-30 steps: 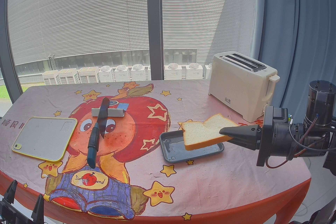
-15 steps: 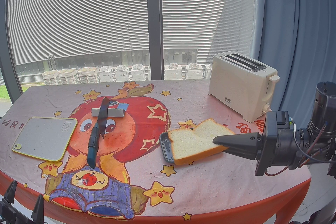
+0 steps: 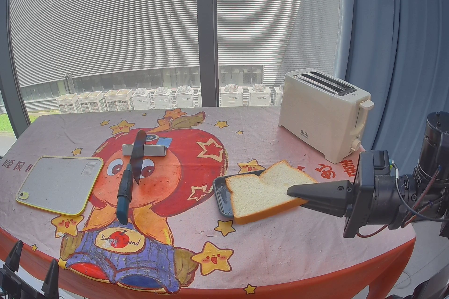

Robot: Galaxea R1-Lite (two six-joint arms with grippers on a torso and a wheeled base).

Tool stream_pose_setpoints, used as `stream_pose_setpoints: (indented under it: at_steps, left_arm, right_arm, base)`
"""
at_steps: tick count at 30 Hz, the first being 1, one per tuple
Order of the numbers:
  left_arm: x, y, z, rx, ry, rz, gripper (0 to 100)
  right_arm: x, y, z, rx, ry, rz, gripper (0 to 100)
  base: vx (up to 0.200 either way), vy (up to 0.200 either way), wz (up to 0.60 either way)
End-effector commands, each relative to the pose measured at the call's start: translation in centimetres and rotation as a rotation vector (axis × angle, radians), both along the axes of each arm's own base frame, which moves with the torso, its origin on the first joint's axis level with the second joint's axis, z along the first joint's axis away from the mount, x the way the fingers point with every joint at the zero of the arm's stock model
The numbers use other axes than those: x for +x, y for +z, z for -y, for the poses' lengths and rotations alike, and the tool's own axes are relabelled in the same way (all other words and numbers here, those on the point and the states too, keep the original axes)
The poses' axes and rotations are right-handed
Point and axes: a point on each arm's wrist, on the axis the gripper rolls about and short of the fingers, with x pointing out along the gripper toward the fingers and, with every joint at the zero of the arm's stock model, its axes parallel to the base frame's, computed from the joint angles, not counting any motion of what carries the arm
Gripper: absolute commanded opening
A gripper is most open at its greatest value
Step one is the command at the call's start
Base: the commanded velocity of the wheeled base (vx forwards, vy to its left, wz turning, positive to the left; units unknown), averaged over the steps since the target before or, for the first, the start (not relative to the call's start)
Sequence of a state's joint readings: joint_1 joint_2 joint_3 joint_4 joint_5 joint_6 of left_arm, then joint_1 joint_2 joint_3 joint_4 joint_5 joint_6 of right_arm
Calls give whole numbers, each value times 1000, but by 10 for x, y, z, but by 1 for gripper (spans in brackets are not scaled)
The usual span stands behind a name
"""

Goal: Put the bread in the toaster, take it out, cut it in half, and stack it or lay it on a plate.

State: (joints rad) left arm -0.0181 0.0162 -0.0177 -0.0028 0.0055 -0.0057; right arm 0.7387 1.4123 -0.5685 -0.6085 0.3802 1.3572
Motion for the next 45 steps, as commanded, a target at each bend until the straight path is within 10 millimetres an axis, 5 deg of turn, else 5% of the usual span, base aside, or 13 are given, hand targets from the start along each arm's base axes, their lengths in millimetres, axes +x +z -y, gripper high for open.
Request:
stream_pose_setpoints:
  at_steps: [1, 15, 45]
  left_arm:
    - [0, -5, 0, 0, 0, -1, 100]
    - [0, -5, 0, 0, -1, -1, 100]
    - [0, -5, 0, 0, -1, -1, 100]
  right_arm:
    - [-1, 2, 0, 5, 2, 5, 0]
    - [-16, 25, 14, 75, 1, 92, 0]
    - [-21, 41, 23, 14, -103, 324, 0]
  base:
    - [0, 0, 0]
    - [0, 0, 0]
    - [0, 0, 0]
